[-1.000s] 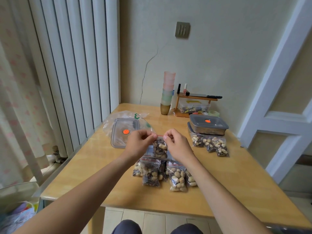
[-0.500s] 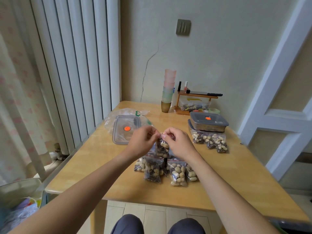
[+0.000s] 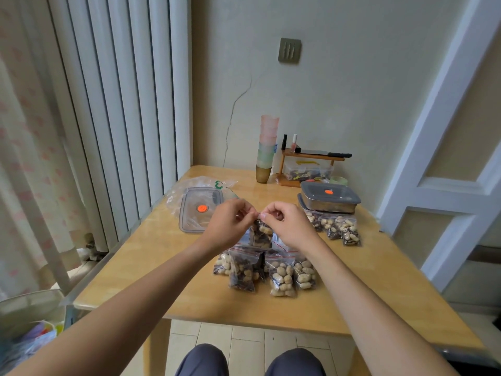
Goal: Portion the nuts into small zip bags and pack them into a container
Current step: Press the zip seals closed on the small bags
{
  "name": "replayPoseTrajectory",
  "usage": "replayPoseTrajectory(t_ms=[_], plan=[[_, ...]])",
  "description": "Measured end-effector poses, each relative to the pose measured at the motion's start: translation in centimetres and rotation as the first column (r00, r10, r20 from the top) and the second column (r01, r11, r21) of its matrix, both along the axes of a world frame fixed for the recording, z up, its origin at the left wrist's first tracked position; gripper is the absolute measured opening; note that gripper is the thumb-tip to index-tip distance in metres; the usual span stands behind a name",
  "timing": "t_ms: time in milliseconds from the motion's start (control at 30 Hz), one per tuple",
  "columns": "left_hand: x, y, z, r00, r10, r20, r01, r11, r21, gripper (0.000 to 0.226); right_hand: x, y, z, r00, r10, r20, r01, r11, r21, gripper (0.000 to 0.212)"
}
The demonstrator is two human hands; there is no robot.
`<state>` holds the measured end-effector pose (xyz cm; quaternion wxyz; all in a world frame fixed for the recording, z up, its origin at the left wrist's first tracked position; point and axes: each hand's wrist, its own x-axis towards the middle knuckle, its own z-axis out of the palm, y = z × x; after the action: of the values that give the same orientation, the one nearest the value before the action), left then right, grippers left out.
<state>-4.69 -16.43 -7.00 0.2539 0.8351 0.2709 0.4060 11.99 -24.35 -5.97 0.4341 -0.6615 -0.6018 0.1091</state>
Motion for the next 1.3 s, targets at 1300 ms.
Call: replayPoseTrajectory(t_ms=[1300], plan=[[2.7, 1.6, -6.2, 0.967, -0.027, -0.253, 0.076, 0.98, 0.186, 0.03, 19.9, -1.7, -10.1, 0.56, -0.775, -0.291, 0.737, 0.627, -0.252, 0.05]])
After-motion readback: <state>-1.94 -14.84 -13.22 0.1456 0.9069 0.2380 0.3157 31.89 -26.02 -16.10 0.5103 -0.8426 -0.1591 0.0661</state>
